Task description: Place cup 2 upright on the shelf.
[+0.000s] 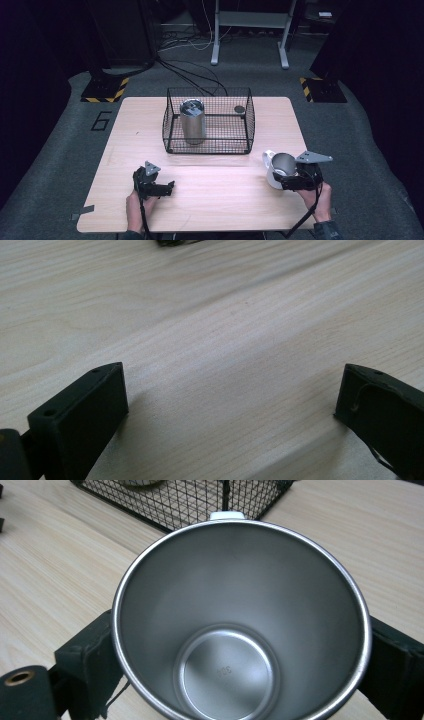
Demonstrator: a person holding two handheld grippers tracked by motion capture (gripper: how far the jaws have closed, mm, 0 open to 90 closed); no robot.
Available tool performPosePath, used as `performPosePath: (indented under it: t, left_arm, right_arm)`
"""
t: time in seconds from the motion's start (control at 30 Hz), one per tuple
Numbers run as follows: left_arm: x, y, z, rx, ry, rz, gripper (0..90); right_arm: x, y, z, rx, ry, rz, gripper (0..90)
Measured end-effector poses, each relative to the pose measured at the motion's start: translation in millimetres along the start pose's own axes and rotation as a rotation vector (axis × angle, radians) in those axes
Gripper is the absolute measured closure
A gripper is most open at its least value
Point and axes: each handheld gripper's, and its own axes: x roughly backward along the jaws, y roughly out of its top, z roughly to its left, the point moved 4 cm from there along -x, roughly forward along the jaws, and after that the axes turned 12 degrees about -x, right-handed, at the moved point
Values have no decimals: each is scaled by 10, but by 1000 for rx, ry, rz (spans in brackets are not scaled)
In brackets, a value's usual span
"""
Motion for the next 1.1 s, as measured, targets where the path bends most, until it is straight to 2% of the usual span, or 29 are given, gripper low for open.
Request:
performPosePath:
  t: [0.43,0.63,0.9,0.97,1.1]
  left_arm:
    - [0,0,-1,1,0,-1,0]
    - [-1,3,3,-2,2,2,0]
    - [0,3,4,-2,-1,4,0]
    - [-4,4,3,-1,3,-2,0]
    - [-1,4,2,-1,0,3,0]
  right_arm:
    - [73,229,173,25,38,-11,66]
    - [65,311,237,28,71,-9,66]
    - [51,414,330,33,92,-9,66]
    - [50,461,370,40,111,-11,66]
    - [41,517,422,43,115,-9,66]
